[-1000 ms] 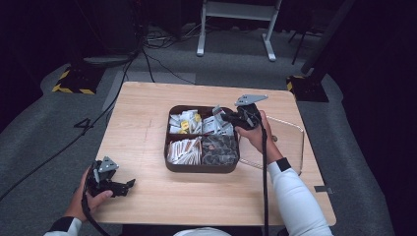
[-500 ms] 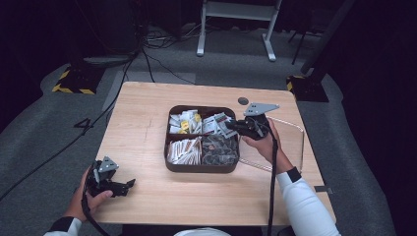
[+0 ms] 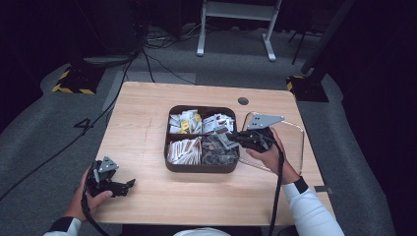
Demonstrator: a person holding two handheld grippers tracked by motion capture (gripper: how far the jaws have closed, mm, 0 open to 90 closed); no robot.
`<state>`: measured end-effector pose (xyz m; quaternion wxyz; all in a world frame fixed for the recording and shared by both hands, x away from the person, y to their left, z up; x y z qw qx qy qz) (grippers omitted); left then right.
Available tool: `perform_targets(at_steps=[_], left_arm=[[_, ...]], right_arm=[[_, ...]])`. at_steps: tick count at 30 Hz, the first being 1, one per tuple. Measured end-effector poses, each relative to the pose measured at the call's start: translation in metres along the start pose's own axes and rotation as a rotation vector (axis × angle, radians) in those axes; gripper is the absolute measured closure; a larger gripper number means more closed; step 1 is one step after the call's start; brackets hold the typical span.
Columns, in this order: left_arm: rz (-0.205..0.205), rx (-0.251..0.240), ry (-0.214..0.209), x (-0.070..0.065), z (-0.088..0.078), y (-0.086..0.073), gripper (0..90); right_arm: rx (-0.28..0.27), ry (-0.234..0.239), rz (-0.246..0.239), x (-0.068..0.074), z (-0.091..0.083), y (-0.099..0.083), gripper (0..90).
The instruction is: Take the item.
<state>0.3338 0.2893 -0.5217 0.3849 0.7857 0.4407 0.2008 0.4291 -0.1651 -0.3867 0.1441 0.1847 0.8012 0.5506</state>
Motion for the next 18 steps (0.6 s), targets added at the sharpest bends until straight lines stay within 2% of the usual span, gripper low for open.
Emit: perform_targets(at_steps=[13, 18], left_arm=[[0.0, -0.001, 0.0, 0.0, 0.0, 0.0, 0.1], [0.001, -0.001, -0.001, 0.0, 0.0, 0.0, 0.1]], right_arm=[[0.035, 0.064, -0.045, 0.027, 0.0, -0.008, 88.5], [0.041, 0.095, -0.046, 0.036, 0.001, -0.01, 88.5]])
Point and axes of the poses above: each handheld gripper's, and its own axes: z roughly forward along the jaws, y roughly out of its top, x roughly to its left, the point moved 2 cm from there along z, roughly forward along the jaws, and after that the axes turned 10 degrees about -x, right-handed, at the moved point
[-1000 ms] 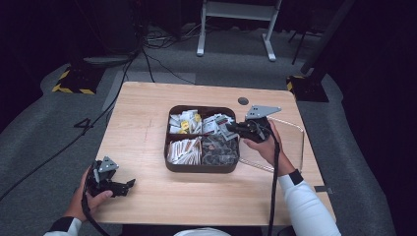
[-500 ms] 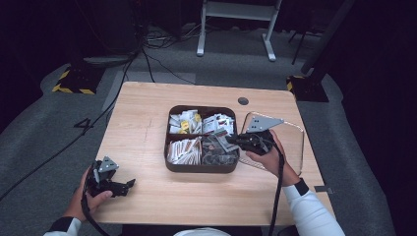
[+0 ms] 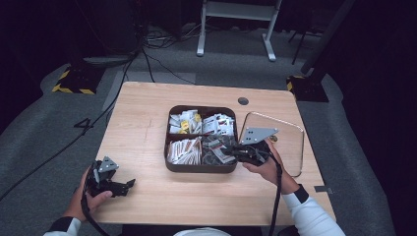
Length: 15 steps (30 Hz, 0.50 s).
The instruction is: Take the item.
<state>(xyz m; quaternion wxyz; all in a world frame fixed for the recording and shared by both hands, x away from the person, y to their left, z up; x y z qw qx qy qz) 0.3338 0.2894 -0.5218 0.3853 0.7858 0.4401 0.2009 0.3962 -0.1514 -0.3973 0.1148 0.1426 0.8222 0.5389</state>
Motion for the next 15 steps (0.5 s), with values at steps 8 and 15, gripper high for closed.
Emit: perform_targets(at_steps=[8, 15], left_arm=[[0.0, 0.0, 0.0, 0.0, 0.0, 0.0, 0.1], [-0.001, 0.002, 0.0, 0.0, 0.0, 0.0, 0.1]], right_arm=[[0.021, 0.033, -0.023, 0.014, 0.005, -0.005, 88.5], [0.073, 0.082, -0.032, 0.031, 0.013, -0.017, 88.5]])
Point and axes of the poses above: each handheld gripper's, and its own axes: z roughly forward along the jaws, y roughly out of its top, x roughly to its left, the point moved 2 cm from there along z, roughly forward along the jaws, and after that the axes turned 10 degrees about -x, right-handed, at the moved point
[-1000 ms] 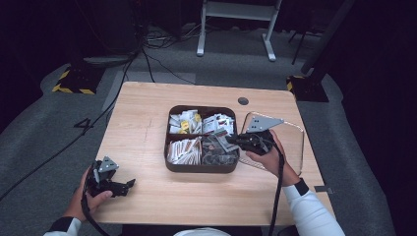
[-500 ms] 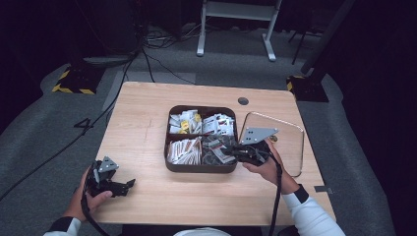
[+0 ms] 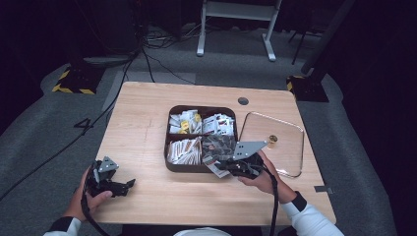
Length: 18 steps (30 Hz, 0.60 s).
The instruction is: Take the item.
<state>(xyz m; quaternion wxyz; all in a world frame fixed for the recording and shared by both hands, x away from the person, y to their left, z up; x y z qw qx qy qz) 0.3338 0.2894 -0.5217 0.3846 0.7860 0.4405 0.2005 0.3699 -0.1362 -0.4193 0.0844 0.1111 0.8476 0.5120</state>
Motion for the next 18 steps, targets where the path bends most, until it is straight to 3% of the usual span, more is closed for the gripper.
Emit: perform_targets(at_steps=[10, 18], left_arm=[[-0.001, 0.0, 0.0, 0.0, 0.0, 0.0, 0.0], [0.0, -0.001, -0.001, 0.0, 0.0, 0.0, 0.1]], right_arm=[[0.041, 0.043, 0.004, 0.012, 0.008, -0.012, 88.3], [0.095, 0.107, 0.008, 0.025, 0.02, -0.026, 88.2]])
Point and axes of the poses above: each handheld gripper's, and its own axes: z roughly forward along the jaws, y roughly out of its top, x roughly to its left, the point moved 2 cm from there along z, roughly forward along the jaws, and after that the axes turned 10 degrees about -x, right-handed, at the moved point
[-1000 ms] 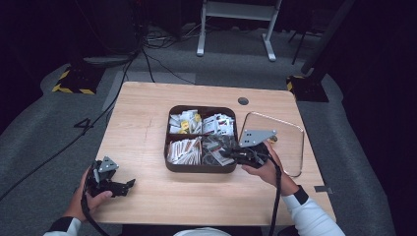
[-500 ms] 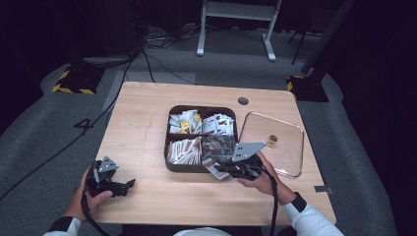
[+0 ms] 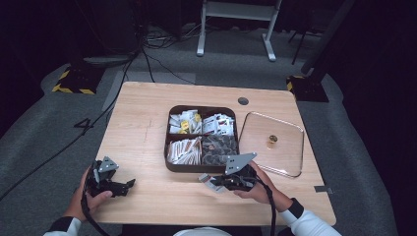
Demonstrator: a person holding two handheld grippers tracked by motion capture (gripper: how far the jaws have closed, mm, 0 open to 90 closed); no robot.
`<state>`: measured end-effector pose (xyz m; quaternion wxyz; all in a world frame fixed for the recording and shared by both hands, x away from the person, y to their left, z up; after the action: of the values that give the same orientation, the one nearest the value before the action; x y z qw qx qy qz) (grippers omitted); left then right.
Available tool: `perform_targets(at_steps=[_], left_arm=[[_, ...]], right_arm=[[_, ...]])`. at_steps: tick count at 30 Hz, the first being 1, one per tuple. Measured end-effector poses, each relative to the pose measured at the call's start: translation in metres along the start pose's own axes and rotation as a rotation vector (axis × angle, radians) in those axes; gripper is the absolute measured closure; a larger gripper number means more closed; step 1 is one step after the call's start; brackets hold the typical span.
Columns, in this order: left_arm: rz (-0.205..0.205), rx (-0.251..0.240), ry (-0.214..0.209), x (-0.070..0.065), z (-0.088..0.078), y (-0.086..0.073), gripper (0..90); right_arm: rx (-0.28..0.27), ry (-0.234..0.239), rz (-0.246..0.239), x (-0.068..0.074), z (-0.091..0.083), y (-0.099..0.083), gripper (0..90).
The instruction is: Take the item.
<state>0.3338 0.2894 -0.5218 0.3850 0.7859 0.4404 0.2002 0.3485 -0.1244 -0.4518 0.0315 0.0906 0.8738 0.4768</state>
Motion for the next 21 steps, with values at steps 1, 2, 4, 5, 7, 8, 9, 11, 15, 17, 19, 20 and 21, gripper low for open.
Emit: perform_targets(at_steps=[1, 2, 4, 5, 7, 8, 9, 11, 15, 17, 19, 20, 21], left_arm=[[0.0, 0.0, 0.0, 0.0, 0.0, 0.0, 0.1], [0.0, 0.0, 0.0, 0.0, 0.0, 0.0, 0.0], [0.0, 0.001, 0.001, 0.0, 0.0, 0.0, 0.0], [0.001, 0.0, 0.0, 0.0, 0.0, 0.0, 0.0], [0.0, 0.0, 0.0, 0.0, 0.0, 0.0, 0.0], [0.0, 0.0, 0.0, 0.0, 0.0, 0.0, 0.0], [0.0, 0.0, 0.0, 0.0, 0.0, 0.0, 0.0], [0.0, 0.0, 0.001, 0.0, 0.0, 0.0, 0.0], [0.0, 0.0, 0.001, 0.0, 0.0, 0.0, 0.0], [0.0, 0.0, 0.0, 0.0, 0.0, 0.0, 0.0], [0.0, 0.0, 0.001, 0.0, 0.0, 0.0, 0.1], [0.0, 0.0, 0.0, 0.0, 0.0, 0.0, 0.1], [0.0, 0.0, 0.0, 0.0, 0.0, 0.0, 0.1]], right_arm=[[0.006, 0.011, -0.003, 0.002, 0.002, -0.002, 88.1], [0.009, 0.018, -0.003, 0.002, 0.003, -0.003, 88.1], [0.018, 0.029, -0.002, 0.005, 0.005, -0.005, 88.1], [0.026, 0.035, -0.004, 0.007, 0.007, -0.006, 88.0], [0.036, 0.051, -0.007, 0.01, 0.01, -0.008, 87.9], [0.036, 0.051, -0.007, 0.01, 0.01, -0.008, 87.9], [0.036, 0.057, -0.011, 0.011, 0.01, -0.008, 87.8], [0.038, 0.064, -0.008, 0.013, 0.012, -0.009, 87.6], [0.046, 0.066, -0.017, 0.015, 0.013, -0.009, 83.3], [0.042, 0.054, -0.017, 0.014, 0.012, -0.008, 79.5], [0.036, 0.043, -0.016, 0.012, 0.011, -0.008, 76.7], [0.034, 0.041, -0.016, 0.011, 0.01, -0.008, 76.1], [0.027, 0.036, -0.018, 0.01, 0.008, -0.007, 74.4]])
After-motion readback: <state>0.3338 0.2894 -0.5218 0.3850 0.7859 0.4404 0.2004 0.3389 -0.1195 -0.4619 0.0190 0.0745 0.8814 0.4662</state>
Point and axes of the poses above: each handheld gripper's, and its own axes: z roughly forward along the jaws, y roughly out of its top, x roughly to its left, the point moved 2 cm from there along z, roughly forward along the jaws, and after that the axes turned 10 degrees about -x, right-handed, at the moved point
